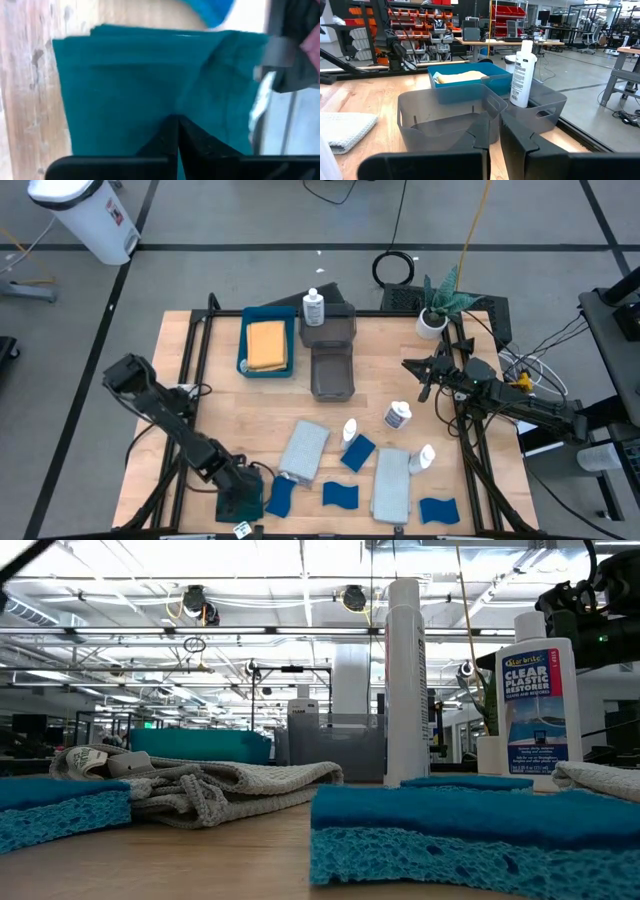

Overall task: Pick & Place Kitchen Items
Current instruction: Put the green microfiber towel into the blue bin

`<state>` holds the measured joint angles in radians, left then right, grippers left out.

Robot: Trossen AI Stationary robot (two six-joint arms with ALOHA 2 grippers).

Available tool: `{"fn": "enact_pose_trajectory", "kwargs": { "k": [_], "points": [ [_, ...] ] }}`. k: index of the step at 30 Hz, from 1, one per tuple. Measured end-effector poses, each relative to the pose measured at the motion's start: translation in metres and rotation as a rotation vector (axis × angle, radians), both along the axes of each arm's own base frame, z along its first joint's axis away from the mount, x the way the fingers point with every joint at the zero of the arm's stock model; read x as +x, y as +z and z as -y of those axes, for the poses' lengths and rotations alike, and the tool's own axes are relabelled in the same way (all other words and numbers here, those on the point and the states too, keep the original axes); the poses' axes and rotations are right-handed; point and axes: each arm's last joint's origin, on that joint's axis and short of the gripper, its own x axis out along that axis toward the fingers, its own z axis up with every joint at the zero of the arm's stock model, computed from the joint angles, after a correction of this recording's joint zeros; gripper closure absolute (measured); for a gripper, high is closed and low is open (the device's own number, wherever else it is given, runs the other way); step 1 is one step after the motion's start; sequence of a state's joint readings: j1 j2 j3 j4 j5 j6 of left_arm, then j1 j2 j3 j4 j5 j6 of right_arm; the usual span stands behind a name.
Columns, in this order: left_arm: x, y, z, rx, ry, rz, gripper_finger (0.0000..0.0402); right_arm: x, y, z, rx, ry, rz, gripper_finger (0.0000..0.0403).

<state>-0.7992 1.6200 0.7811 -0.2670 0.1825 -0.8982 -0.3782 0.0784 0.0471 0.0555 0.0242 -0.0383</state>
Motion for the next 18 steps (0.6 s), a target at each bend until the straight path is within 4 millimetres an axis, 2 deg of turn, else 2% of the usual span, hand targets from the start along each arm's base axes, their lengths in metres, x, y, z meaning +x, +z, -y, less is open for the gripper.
{"fn": "enact_pose_trajectory", "kwargs": {
  "k": [5,9,12,18],
  "points": [
    [0.002,-0.011,-0.007,0.079,0.015,-0.072,0.0398,0.000,0.000,0.000,0.000,0.000,0.000,0.0383],
    [0.005,-0.011,-0.021,0.194,0.054,-0.053,0.0389,0.000,0.000,0.000,0.000,0.000,0.000,0.0383],
    [0.008,-0.005,-0.029,0.218,0.063,-0.007,0.0387,0.000,0.000,0.000,0.000,0.000,0.000,0.0383],
    [0.011,0.015,-0.043,0.139,0.085,0.008,0.0397,0.000,0.000,0.000,0.000,0.000,0.000,0.0383]
  ]
}}
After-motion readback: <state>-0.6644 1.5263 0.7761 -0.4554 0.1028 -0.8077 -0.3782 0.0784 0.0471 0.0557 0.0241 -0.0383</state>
